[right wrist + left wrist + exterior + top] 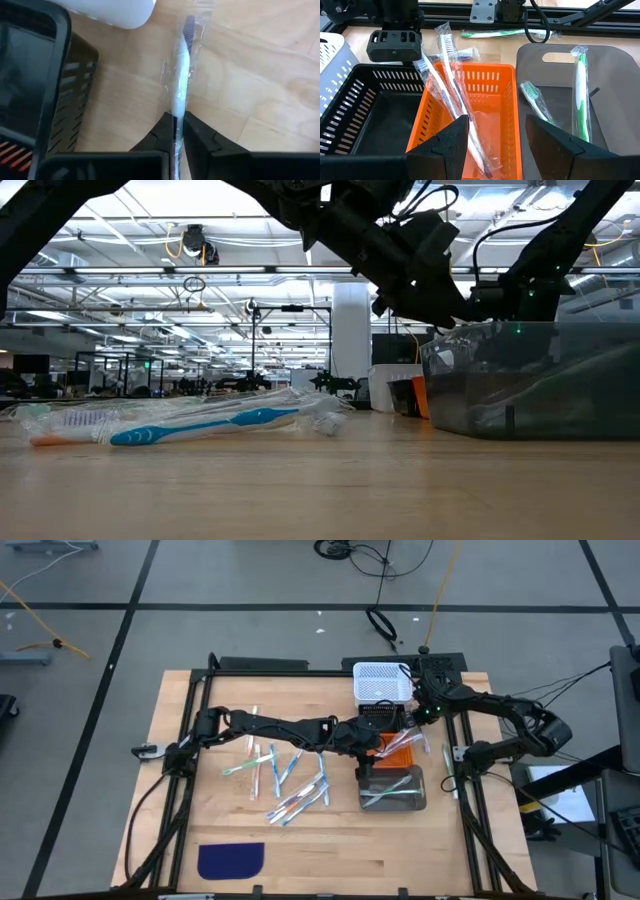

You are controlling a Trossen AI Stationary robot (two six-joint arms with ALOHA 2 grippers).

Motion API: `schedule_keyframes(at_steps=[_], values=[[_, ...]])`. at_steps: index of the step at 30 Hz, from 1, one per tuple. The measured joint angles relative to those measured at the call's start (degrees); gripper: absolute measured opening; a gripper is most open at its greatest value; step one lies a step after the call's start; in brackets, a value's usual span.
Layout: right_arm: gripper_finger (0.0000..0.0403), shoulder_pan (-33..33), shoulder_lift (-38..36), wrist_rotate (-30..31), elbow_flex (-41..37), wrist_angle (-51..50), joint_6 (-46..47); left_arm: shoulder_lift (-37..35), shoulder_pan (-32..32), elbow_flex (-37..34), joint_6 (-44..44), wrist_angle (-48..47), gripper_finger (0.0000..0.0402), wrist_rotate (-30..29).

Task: Pick & Place Toothbrushes
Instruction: Put the purple toothbrush into the orange bin

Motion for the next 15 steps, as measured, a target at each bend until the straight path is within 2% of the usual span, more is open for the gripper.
schedule_keyframes(at_steps=[7,15], values=[[0.0013,-1.0,-4.5,1.1,-0.1,-0.7,-1.0,0.0,0.0,0.0,-0.3,0.1,0.0198,0.0],[0.0013,-1.8,-15.9,1.3,-0.1,-1.8,-1.4,0.0,0.0,0.0,-0.2,0.9,0.0198,0.0]])
